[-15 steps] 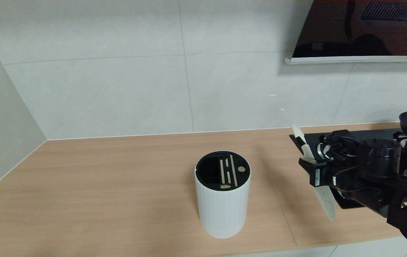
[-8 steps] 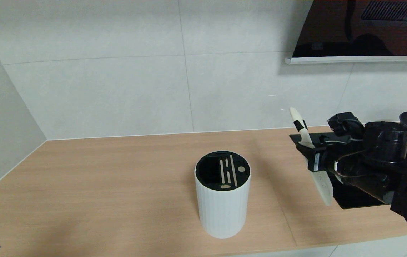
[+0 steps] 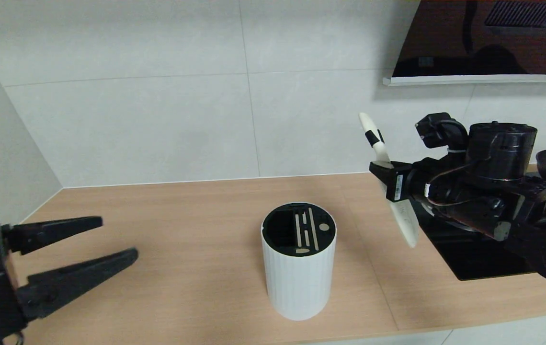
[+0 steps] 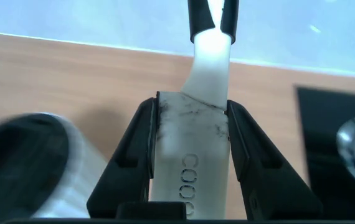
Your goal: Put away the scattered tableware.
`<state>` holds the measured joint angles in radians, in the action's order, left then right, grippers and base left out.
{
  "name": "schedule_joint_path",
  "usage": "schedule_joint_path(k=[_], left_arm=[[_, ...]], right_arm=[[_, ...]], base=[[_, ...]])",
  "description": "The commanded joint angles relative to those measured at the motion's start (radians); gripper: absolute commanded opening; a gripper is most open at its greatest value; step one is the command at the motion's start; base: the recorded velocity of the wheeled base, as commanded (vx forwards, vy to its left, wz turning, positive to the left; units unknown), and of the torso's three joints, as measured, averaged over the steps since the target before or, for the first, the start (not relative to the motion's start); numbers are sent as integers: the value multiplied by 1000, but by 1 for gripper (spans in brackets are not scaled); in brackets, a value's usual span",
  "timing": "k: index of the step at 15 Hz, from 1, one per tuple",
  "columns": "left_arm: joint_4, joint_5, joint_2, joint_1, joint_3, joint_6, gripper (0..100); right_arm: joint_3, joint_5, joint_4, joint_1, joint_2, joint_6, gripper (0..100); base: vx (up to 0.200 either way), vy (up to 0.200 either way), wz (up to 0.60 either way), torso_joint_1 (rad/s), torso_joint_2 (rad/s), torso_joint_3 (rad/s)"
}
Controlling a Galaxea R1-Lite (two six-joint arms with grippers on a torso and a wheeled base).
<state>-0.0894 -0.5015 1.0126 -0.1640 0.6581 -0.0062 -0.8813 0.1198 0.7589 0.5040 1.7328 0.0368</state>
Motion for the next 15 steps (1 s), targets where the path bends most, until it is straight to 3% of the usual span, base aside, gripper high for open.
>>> schedule_joint_path(k=[1,2,4,5,7,9,10,13,15], left_arm=[[-151,4,247,-140,52,-95,100],[-214,17,297,-177,51,-126,100],[-309,49,376,-215,46,-155,100],[-355,58,403,-227,48,-192,100],[-469,67,452,-276,57,-351,100],[-553,75,486,-327,60,-462,100],[-607,92,528,-354,71,-495,100],[-664,162,613,-387,90,-503,100],[-736,207,681,-420,109,-586,100]], right_arm=[[-19,0,-10,62,-21,0,0],[-18,0,-10,83,-21,0,0],[-7,6,-6,119,-21,0,0],[-2,8,-4,123,-21,-2,0],[5,8,7,125,-22,-5,0],[18,6,8,146,-35,-5,0],[22,9,7,183,-42,-6,0],[30,34,7,234,-41,-6,0],[25,73,7,271,-21,-6,0]], base=[[0,0,0,0,0,0],[0,0,0,0,0,0],[0,0,0,0,0,0],[0,0,0,0,0,0],[0,0,0,0,0,0],[0,0,0,0,0,0],[0,0,0,0,0,0],[0,0,0,0,0,0],[0,0,0,0,0,0]])
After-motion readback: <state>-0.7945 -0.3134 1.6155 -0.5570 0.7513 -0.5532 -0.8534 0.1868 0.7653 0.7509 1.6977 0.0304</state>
